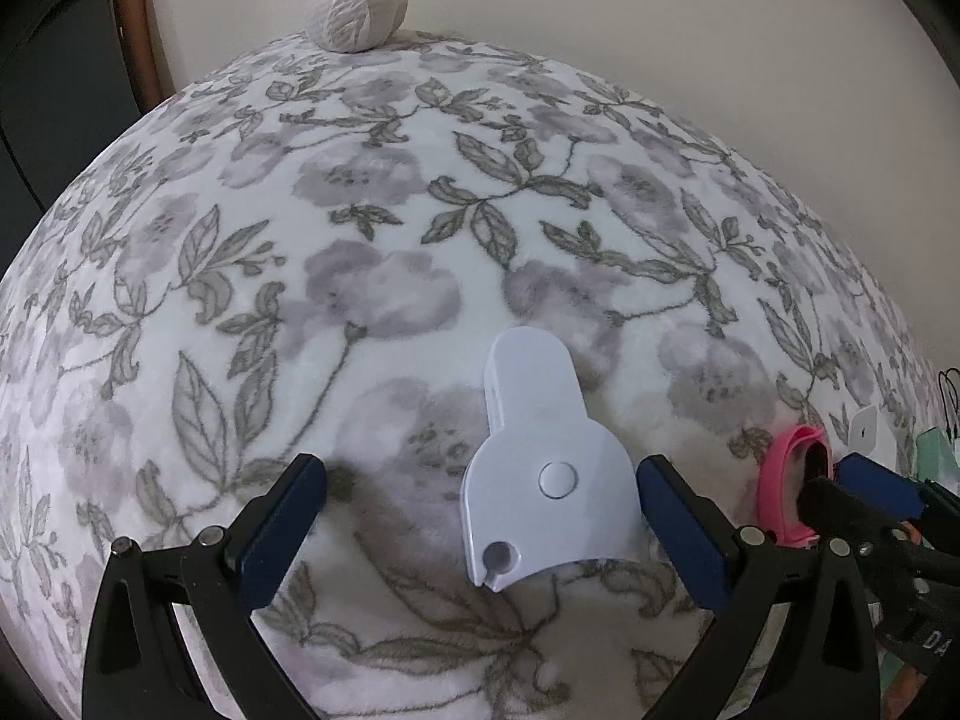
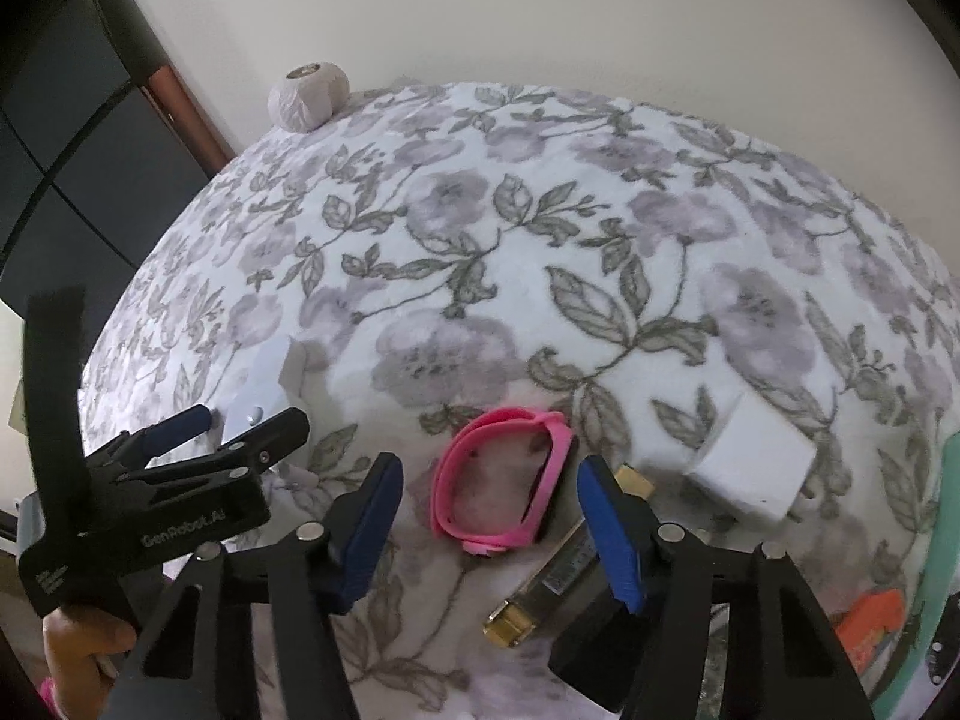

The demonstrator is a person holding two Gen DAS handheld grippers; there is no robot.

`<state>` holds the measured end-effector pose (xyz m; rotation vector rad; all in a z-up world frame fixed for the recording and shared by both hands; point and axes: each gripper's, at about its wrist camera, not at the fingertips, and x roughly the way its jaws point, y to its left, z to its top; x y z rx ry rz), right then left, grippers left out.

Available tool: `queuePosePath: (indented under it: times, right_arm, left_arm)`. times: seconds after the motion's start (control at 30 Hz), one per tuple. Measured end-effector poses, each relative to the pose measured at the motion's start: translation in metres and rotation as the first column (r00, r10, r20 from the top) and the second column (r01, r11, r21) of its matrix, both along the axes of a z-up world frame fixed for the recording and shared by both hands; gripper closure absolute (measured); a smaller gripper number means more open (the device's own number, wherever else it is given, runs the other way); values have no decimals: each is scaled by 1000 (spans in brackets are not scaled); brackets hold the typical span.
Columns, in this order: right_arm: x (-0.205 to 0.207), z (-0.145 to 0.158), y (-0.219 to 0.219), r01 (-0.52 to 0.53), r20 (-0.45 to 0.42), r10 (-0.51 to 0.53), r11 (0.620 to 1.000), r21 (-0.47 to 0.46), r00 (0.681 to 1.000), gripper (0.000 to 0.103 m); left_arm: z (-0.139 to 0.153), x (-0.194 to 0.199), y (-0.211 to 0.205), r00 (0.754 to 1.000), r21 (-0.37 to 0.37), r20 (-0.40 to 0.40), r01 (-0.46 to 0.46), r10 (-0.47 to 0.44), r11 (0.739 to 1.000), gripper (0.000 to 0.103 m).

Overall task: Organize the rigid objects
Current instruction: 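Close the left gripper on the white hook while the right gripper closes on the pink wristband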

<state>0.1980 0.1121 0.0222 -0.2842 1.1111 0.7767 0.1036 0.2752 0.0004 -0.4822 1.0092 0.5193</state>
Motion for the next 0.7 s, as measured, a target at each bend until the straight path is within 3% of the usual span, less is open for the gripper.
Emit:
queuePosePath:
  times: [0.27,0.37,0.7]
  right_arm:
    - [0,-11,12,8,21,-7,997,-74,1000,39]
    - [-1,-15,17,9,41,-4,994,-110,999,39]
    - [-8,-22,26,5,113,14,985,-172,993,40]
  left_arm:
    - [0,-1,-2,1000,11,-3,16,-16,1000,1]
    - [2,1,-5,1000,24,-4,27,-27,999,10]
    - [1,6,-11,999,65,-22,50,-49,997,19]
